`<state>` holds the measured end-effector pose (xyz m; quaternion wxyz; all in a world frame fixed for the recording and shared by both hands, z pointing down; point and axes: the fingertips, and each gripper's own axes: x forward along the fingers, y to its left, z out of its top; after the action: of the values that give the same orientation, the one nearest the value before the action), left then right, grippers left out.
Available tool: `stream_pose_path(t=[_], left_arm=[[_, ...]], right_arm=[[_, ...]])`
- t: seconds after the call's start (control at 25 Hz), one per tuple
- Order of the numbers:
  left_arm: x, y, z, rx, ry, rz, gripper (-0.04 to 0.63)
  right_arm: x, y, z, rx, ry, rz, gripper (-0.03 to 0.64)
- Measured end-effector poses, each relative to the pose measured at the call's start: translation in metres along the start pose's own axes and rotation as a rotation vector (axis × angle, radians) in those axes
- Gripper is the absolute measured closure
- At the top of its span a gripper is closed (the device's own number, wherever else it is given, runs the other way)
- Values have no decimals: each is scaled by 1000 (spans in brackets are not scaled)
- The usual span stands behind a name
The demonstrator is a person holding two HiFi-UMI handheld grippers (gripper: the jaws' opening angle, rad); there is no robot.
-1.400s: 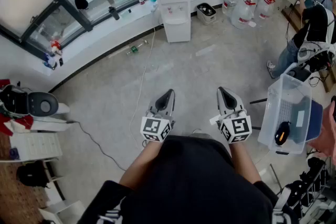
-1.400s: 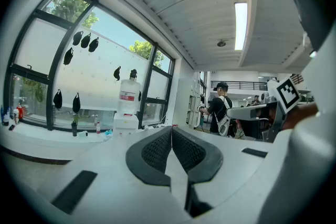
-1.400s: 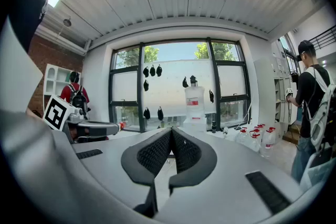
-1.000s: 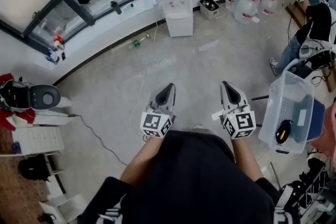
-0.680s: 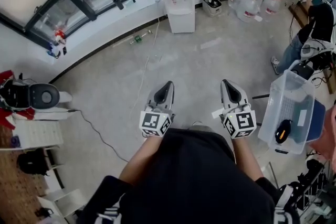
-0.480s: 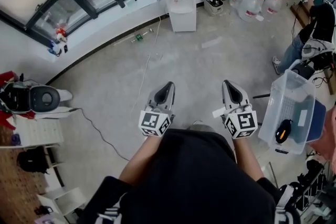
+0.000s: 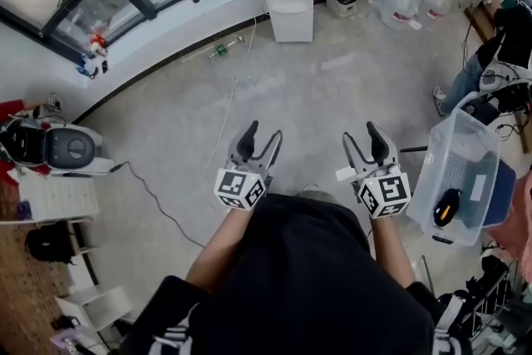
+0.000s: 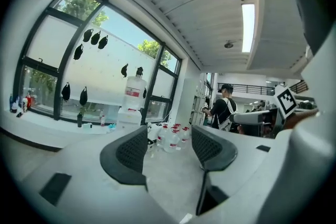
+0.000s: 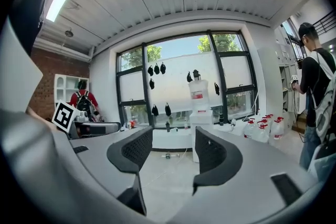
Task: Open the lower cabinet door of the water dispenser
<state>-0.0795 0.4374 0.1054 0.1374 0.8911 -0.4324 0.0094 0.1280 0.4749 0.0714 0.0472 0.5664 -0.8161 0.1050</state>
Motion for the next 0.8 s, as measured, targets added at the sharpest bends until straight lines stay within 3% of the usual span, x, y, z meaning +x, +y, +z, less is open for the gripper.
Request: stream_pose_path(t=[0.44, 0.8], left_arm=[[-3, 15, -21, 23, 94, 31, 353], [63, 46, -13, -2, 89, -16, 353]], right_arm=[[13, -12, -28, 35, 60, 15, 394], [62, -42, -22, 40, 91, -28, 394]])
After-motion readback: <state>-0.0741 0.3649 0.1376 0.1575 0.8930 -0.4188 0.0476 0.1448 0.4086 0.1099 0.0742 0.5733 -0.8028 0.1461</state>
